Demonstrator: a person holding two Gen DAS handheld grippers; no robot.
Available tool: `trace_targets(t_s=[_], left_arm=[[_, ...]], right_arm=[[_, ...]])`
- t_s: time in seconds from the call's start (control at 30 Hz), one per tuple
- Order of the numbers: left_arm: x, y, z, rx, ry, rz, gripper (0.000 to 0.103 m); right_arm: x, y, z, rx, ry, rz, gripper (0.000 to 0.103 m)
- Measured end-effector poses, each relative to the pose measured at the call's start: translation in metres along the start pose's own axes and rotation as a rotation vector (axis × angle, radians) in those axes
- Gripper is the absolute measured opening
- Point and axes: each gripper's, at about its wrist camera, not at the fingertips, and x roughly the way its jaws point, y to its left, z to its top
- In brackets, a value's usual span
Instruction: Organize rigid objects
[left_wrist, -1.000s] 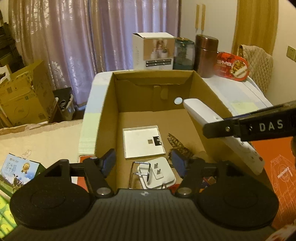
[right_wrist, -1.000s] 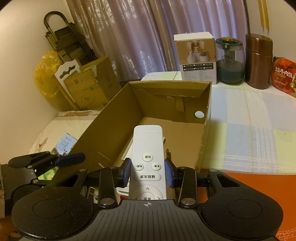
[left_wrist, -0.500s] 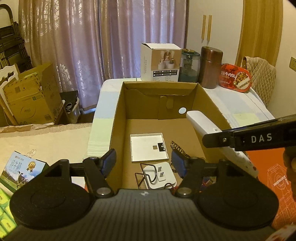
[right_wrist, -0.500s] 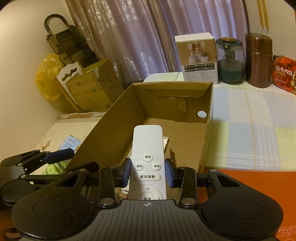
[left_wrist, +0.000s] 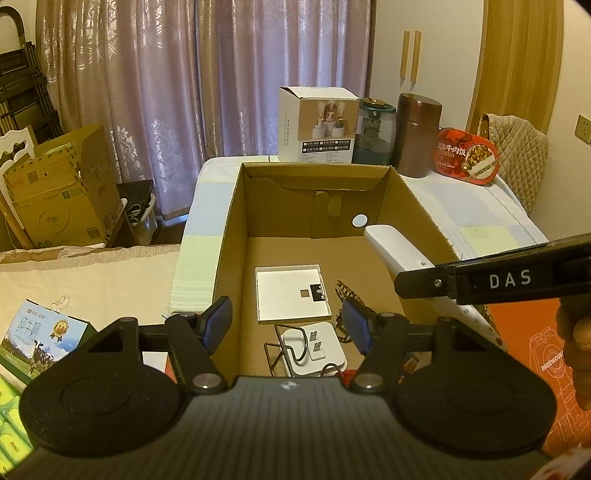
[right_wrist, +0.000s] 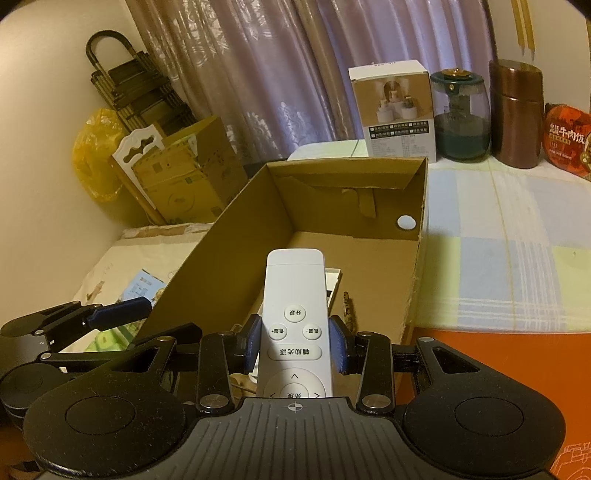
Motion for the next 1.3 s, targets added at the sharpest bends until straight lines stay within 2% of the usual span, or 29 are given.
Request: trace_targets(t_s=[0.1, 0.2, 0.23, 0.27, 0.33, 0.4, 0.47, 0.53, 0.73, 0.9, 1.07, 1.3], left_arm=[[0.0, 0.001, 0.001, -0.006, 0.0, -0.001, 0.061], [-0.002, 0.003, 0.001, -0.025, -0.008, -0.006, 0.061], [-0.003, 0.004, 0.001, -0.032, -0.012, -0.008, 0.061], [-0.005, 0.004, 0.001, -0.036, -0.015, -0.006, 0.061], [-0.009, 0.003, 0.002, -0.041, -0.022, -0.003, 0.067], [-0.016, 0.001, 0.002, -0.048, -0.036, 0.003, 0.074], [-0.025, -0.001, 0.003, -0.052, -0.049, 0.006, 0.078], [-0.033, -0.004, 0.003, -0.065, -0.052, 0.012, 0.087], [-0.067, -0.015, -0.002, -0.108, -0.065, -0.001, 0.094], [-0.096, -0.026, -0.009, -0.107, -0.065, 0.038, 0.101], [-0.123, -0.033, -0.019, -0.124, -0.076, 0.043, 0.101], [-0.15, -0.04, -0.03, -0.144, -0.03, 0.042, 0.101]], right_arm=[[-0.001, -0.003, -0.001, 0.018, -0.003, -0.01, 0.035], [-0.004, -0.008, 0.0, 0.046, -0.021, 0.028, 0.036], [-0.007, -0.009, 0.0, 0.051, -0.034, 0.029, 0.039], [-0.011, -0.01, 0.001, 0.055, -0.049, 0.023, 0.052], [-0.023, -0.016, 0.0, 0.071, -0.092, 0.019, 0.066], [-0.035, -0.021, -0.001, 0.083, -0.116, 0.012, 0.067], [-0.048, -0.024, -0.004, 0.09, -0.128, 0.005, 0.068], [-0.063, -0.026, -0.011, 0.102, -0.14, -0.01, 0.068], [-0.102, -0.026, -0.056, 0.114, -0.134, -0.085, 0.072], [-0.124, -0.013, -0.08, 0.061, -0.104, -0.154, 0.073], [-0.147, -0.001, -0.093, 0.042, -0.109, -0.184, 0.076], [-0.173, 0.006, -0.105, 0.074, -0.081, -0.168, 0.078]])
